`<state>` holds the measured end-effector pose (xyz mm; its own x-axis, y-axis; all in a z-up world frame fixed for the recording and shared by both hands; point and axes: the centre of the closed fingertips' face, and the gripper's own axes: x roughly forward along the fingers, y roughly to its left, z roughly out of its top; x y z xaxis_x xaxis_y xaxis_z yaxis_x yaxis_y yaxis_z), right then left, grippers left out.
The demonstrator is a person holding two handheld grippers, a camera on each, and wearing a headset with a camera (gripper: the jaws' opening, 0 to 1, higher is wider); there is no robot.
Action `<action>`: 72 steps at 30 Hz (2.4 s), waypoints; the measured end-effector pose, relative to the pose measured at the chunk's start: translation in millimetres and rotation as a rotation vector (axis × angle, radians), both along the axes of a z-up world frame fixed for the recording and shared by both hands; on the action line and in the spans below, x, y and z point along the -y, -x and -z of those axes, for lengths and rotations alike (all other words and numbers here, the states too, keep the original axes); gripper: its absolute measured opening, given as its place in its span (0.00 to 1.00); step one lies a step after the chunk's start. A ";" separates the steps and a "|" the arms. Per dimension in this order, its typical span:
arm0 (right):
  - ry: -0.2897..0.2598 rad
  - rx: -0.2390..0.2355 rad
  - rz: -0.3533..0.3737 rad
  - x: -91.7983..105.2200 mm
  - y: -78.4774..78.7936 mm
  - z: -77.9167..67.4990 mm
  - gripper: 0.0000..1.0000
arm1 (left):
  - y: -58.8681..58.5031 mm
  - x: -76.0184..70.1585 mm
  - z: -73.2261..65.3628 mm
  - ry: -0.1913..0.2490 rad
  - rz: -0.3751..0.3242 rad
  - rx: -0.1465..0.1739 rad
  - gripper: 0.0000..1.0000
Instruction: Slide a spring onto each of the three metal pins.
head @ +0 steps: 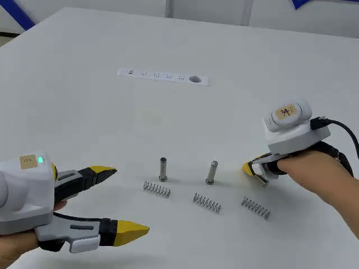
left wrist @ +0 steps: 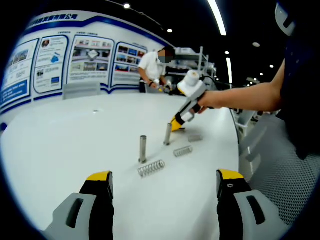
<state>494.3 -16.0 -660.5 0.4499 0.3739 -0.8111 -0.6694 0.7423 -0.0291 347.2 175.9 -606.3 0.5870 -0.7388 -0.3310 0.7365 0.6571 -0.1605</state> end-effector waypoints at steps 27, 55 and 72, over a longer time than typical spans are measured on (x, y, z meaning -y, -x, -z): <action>-0.058 0.090 0.005 14.5 21.1 -43.3 0.08 | -0.4 5.2 -7.9 0.000 0.019 0.015 0.85; -0.097 0.125 0.012 28.8 45.8 -54.1 0.08 | 0.3 6.3 -10.6 -0.002 0.027 0.020 0.85; -0.101 0.127 0.011 35.4 53.5 -54.3 0.09 | 0.9 8.1 -11.2 -0.003 0.030 0.022 0.85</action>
